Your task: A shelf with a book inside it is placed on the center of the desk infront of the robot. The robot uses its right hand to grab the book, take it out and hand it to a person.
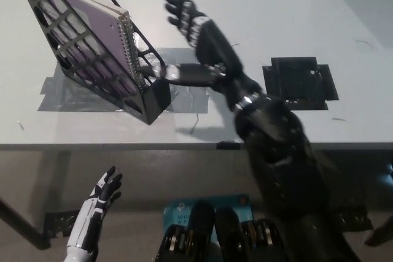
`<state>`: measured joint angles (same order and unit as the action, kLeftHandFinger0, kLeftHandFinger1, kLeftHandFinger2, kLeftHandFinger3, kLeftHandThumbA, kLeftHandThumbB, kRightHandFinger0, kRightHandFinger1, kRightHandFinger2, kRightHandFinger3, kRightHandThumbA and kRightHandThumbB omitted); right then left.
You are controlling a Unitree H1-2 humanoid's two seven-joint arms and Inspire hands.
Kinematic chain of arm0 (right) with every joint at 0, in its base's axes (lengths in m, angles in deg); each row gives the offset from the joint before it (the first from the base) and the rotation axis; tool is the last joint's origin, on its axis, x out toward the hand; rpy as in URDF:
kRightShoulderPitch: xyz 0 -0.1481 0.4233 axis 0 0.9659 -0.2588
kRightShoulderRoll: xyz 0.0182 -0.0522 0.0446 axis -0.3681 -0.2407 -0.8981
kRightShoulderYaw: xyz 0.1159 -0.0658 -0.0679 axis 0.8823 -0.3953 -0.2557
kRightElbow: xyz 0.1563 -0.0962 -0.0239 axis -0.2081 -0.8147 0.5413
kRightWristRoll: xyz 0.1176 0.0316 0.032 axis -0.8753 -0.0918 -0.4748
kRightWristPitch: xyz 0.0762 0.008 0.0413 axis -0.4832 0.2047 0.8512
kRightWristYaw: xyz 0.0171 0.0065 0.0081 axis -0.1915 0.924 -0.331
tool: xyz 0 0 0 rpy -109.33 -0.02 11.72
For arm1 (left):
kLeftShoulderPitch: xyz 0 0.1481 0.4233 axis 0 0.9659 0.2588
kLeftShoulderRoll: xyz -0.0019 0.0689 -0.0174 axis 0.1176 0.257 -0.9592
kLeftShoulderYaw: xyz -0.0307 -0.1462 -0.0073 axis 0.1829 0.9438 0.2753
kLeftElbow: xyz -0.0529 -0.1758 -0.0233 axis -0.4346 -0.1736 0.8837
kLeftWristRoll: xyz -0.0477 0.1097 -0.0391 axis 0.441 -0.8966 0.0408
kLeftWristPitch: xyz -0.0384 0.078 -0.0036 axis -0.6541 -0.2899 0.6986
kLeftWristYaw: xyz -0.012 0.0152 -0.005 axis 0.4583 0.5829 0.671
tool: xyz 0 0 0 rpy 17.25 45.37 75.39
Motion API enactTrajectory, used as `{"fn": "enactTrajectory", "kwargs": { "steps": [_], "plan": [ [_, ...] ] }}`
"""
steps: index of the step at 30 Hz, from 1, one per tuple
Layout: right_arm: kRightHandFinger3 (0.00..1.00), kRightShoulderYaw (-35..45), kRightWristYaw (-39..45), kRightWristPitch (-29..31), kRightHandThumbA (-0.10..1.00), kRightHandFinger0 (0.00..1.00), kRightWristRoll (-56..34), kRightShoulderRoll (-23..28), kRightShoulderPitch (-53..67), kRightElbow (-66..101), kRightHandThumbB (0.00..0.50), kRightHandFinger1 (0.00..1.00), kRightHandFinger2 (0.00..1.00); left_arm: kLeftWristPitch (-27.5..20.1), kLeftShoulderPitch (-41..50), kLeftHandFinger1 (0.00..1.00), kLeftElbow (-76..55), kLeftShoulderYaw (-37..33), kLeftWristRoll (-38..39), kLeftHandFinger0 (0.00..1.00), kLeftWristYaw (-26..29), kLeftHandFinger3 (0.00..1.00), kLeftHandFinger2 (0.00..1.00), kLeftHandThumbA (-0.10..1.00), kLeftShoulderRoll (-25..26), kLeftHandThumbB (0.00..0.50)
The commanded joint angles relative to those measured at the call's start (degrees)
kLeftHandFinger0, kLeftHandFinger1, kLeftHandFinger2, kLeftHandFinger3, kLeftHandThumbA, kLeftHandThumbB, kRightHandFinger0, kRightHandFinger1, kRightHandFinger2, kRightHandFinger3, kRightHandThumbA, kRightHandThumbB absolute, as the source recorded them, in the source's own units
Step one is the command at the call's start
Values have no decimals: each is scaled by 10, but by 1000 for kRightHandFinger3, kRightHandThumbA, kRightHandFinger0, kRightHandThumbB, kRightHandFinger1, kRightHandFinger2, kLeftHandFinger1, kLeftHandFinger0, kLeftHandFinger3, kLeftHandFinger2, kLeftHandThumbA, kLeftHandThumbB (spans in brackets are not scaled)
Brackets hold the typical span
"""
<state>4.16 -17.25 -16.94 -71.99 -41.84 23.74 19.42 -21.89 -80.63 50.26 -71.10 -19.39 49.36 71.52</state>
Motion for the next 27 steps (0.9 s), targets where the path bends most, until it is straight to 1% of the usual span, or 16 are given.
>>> {"fn": "enactTrajectory", "kwargs": {
  "steps": [1,4,5,7,8,11,12,15,16,17,18,19,20,23,25,27],
  "plan": [
    [1000,2,-18,41,1000,1000,17,-27,-66,-58,311,1000,1000,0,-6,1000,-24,-6,-7,1000,-6,1000,1000,973,7,307],
    [1000,14,-22,60,1000,1000,10,-40,-86,-102,300,1000,1000,-3,-10,1000,-26,-7,-1,1000,-11,1000,1000,946,10,298],
    [1000,16,-21,60,1000,1000,6,-43,-88,-105,286,1000,1000,-5,-11,1000,-25,-7,-3,1000,-11,1000,1000,945,11,289],
    [1000,18,-22,62,1000,1000,8,-46,-92,-110,271,1000,1000,-6,-14,1000,-23,-7,-2,1000,-12,1000,1000,938,12,293],
    [1000,11,-20,78,1000,1000,16,-48,-96,-121,289,1000,1000,-5,-17,1000,-23,-10,-13,1000,-11,1000,1000,958,16,295],
    [1000,2,-25,83,1000,1000,32,-52,-96,-125,291,1000,1000,-7,-22,1000,-21,-15,-26,1000,-8,1000,1000,963,19,295],
    [1000,-1,-28,78,1000,1000,36,-57,-94,-121,283,1000,1000,-10,-22,1000,-20,-17,-27,1000,-7,1000,1000,956,19,282],
    [1000,-7,-25,75,1000,1000,37,-68,-91,-123,306,1000,1000,-11,-22,1000,-21,-19,-23,1000,-8,1000,1000,930,20,265],
    [1000,-11,-26,73,1000,1000,42,-70,-89,-122,322,1000,1000,-8,-22,1000,-23,-19,-23,1000,-7,1000,1000,927,19,271],
    [1000,-14,-27,71,1000,1000,46,-71,-86,-119,327,1000,1000,4,-21,1000,-28,-19,-23,1000,-8,1000,1000,930,19,304],
    [1000,-14,-25,70,1000,1000,45,-71,-84,-118,331,1000,1000,7,-22,1000,-30,-20,-22,1000,-8,1000,1000,926,19,301],
    [1000,-14,-23,69,1000,1000,44,-71,-83,-119,332,1000,1000,5,-22,1000,-30,-20,-22,1000,-8,1000,1000,924,19,301],
    [1000,-11,-21,70,1000,1000,41,-71,-84,-124,302,1000,1000,12,-25,1000,-34,-21,-23,1000,-8,1000,1000,922,20,301],
    [1000,-4,-16,70,1000,1000,31,-72,-85,-131,294,1000,1000,13,-29,1000,-34,-23,-27,1000,-10,1000,1000,925,22,296],
    [1000,-1,-15,72,1000,1000,29,-71,-84,-137,304,1000,1000,3,-34,1000,-28,-24,-22,1000,-13,1000,1000,904,22,282],
    [1000,0,-16,71,1000,1000,30,-70,-82,-137,336,1000,1000,-2,-37,1000,-25,-28,-31,1000,-12,1000,1000,920,23,275]
  ]
}}
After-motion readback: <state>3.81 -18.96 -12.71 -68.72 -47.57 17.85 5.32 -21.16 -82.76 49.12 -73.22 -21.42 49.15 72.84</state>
